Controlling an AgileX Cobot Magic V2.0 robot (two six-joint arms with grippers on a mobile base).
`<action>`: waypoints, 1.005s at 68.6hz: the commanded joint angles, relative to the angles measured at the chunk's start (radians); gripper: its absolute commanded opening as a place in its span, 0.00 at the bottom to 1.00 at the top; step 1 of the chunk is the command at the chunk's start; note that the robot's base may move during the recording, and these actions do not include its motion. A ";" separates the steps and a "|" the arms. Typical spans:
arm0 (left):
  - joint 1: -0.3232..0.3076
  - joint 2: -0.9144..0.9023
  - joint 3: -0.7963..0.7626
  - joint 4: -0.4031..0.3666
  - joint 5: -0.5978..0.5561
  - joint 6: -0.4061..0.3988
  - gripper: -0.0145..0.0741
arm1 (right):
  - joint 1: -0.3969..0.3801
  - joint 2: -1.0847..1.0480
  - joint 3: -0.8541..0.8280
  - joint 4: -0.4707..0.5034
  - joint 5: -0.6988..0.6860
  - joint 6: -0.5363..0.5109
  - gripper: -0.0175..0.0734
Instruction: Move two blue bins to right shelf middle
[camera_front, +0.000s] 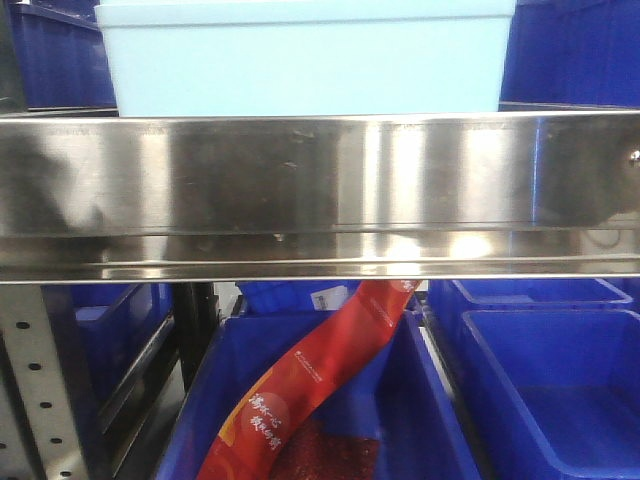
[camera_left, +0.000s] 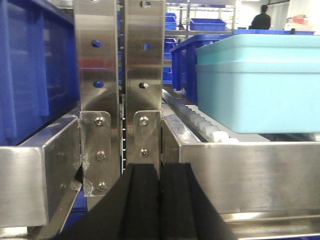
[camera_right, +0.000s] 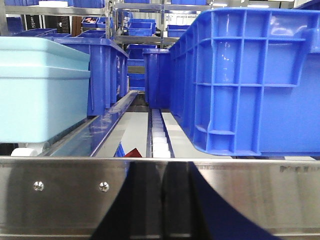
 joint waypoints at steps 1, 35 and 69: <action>-0.005 -0.006 -0.001 -0.009 -0.020 0.007 0.04 | -0.004 -0.004 0.000 0.004 -0.014 -0.004 0.01; 0.038 -0.006 -0.001 -0.036 -0.040 0.007 0.04 | -0.004 -0.004 0.000 0.004 -0.014 -0.004 0.01; 0.084 -0.006 -0.001 -0.030 -0.040 0.007 0.04 | -0.004 -0.004 0.000 0.004 -0.014 -0.004 0.01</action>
